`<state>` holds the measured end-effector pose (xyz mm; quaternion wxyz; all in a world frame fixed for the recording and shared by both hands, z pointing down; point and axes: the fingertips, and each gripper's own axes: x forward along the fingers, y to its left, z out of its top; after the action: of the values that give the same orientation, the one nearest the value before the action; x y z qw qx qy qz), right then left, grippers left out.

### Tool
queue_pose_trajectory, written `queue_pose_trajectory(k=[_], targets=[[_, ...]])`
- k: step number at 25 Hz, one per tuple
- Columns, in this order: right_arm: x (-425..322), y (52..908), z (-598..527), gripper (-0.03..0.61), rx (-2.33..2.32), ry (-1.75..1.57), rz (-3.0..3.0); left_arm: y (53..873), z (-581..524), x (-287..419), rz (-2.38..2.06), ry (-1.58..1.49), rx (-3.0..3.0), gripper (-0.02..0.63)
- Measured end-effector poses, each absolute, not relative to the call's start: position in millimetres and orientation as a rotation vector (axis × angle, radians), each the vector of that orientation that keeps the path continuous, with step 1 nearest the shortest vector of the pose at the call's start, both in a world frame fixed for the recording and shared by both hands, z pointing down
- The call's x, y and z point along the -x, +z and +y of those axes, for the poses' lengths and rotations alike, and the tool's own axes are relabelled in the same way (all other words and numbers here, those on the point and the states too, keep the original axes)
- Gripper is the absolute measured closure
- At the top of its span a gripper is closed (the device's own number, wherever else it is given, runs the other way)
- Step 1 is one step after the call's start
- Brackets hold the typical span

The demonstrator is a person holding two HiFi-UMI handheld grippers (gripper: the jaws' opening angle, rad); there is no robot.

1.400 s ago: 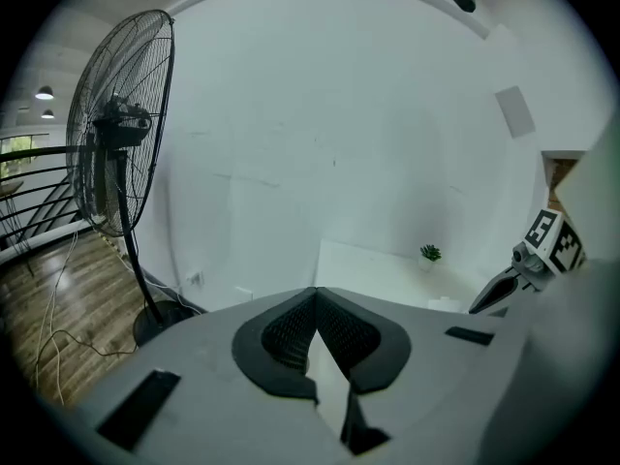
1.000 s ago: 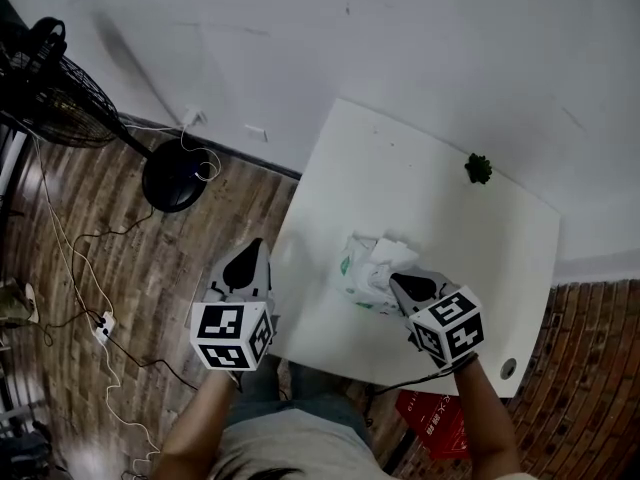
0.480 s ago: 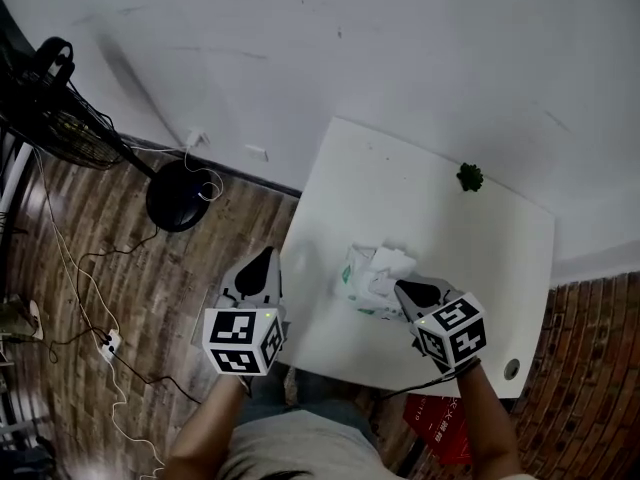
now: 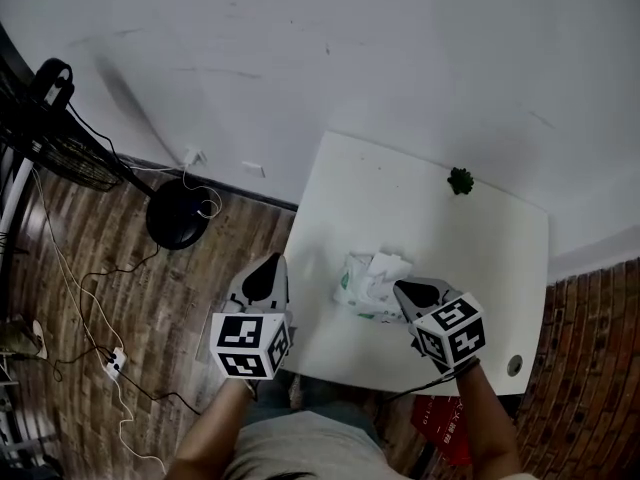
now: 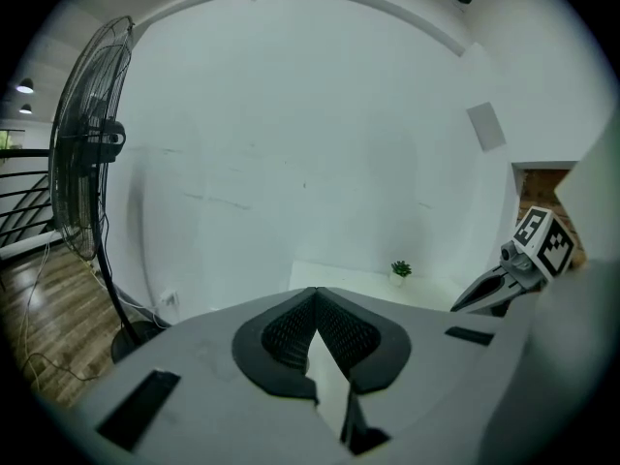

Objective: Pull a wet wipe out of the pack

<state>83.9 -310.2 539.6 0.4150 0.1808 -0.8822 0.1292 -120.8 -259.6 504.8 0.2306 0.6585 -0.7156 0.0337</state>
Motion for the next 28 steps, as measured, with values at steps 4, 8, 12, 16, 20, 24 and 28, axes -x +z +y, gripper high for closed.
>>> queue_pose_trajectory(k=[4, 8, 12, 16, 20, 24, 28], targets=[[-84, 531, -312, 0.575, -0.484, 0.317, -2.228, 501, -263, 118, -1.958, 0.083, -1.829, 0.614], [-85, 523, -313, 0.575, -0.509, 0.310, -2.242, 495, -267, 113, -1.949, 0.071, -1.854, 0.614], [-88, 518, -314, 0.575, -0.527, 0.305, -2.247, 490, -271, 109, -1.945, 0.062, -1.875, 0.614], [-90, 513, -314, 0.575, -0.550, 0.301, -2.254, 488, -270, 108, -1.940, 0.058, -1.883, 0.614], [-91, 506, -314, 0.575, -0.575, 0.294, -2.264, 485, -269, 107, -1.937, 0.053, -1.891, 0.614], [-97, 500, -316, 0.575, -0.609, 0.287, -2.270, 482, -270, 104, -1.930, 0.049, -1.909, 0.614], [-103, 495, -318, 0.575, -0.647, 0.291, -2.274, 478, -272, 101, -1.921, 0.048, -1.932, 0.614]])
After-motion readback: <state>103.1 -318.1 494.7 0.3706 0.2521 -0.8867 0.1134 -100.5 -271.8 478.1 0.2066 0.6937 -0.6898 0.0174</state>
